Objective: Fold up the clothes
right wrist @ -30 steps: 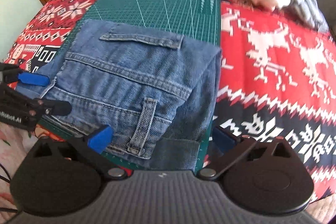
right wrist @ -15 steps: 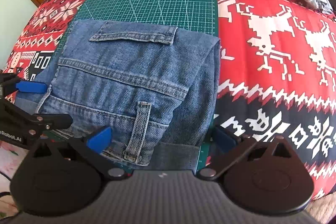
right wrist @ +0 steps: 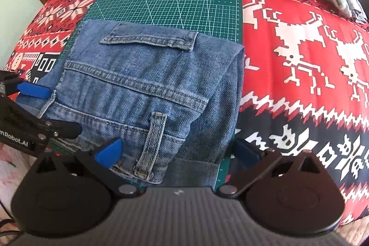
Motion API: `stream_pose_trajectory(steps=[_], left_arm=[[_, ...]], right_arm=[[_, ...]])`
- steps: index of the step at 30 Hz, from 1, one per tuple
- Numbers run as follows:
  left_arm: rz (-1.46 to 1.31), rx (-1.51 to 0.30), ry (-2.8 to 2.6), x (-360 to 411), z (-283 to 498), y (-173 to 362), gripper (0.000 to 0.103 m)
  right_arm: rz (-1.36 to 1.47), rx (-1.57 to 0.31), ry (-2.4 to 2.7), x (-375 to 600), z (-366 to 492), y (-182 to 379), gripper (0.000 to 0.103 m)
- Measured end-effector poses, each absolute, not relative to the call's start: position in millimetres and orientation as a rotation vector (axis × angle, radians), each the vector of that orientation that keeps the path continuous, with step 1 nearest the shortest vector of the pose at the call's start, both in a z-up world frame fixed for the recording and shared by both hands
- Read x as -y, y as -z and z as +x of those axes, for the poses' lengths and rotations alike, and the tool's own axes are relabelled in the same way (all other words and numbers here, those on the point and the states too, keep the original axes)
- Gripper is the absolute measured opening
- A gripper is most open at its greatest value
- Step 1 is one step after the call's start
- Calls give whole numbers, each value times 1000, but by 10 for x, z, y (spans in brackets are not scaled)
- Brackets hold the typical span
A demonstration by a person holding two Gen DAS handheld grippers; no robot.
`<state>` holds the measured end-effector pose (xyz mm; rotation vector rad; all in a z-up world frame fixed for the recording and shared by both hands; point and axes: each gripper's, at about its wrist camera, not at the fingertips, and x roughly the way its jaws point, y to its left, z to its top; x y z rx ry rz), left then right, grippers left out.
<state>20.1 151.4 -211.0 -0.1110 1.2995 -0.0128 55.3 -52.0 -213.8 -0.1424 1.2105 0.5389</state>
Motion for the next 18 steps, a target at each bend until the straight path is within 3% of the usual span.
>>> stream_pose_trajectory(steps=[14, 18], left_arm=[[-182, -1287, -54, -1524, 229, 2064, 103], [-204, -1299, -62, -1547, 223, 2017, 92]], right_arm=[[-78, -1226, -462, 561, 488, 2067, 102], [-70, -1150, -477, 637, 415, 1796, 102]])
